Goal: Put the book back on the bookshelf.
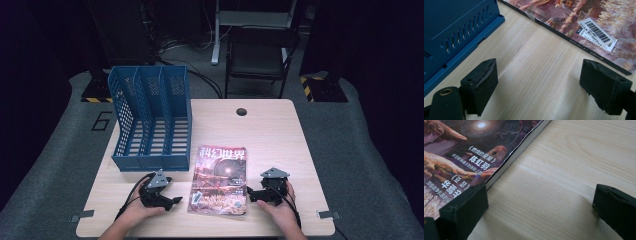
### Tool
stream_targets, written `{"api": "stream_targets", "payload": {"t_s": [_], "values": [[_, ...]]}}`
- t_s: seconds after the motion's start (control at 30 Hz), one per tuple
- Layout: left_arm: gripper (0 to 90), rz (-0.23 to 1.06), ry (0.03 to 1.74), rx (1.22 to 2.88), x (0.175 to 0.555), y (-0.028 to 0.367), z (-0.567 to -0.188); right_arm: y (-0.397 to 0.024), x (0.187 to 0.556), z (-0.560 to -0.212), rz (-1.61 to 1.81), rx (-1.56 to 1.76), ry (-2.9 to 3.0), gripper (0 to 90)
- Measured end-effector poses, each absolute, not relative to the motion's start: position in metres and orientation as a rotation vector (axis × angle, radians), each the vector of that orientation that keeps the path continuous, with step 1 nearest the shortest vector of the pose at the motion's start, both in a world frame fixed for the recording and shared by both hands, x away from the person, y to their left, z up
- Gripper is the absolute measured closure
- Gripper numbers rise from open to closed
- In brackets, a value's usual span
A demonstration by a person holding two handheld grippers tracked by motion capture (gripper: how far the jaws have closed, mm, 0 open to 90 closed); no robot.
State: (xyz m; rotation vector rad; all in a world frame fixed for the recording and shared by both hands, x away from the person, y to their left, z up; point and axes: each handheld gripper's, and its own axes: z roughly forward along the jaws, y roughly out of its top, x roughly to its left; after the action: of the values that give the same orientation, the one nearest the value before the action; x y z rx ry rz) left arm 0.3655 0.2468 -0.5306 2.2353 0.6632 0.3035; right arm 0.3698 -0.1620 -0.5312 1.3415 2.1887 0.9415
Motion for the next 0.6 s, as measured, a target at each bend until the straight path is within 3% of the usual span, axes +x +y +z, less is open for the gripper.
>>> {"api": "stream_targets", "payload": {"t_s": [0.6], "values": [[15.0,0.293,0.677,2.223,0.3659,0.2462,-0.531,-0.162,0.3669,-0.5312,0.938,1.334,2.189,0.1]]}}
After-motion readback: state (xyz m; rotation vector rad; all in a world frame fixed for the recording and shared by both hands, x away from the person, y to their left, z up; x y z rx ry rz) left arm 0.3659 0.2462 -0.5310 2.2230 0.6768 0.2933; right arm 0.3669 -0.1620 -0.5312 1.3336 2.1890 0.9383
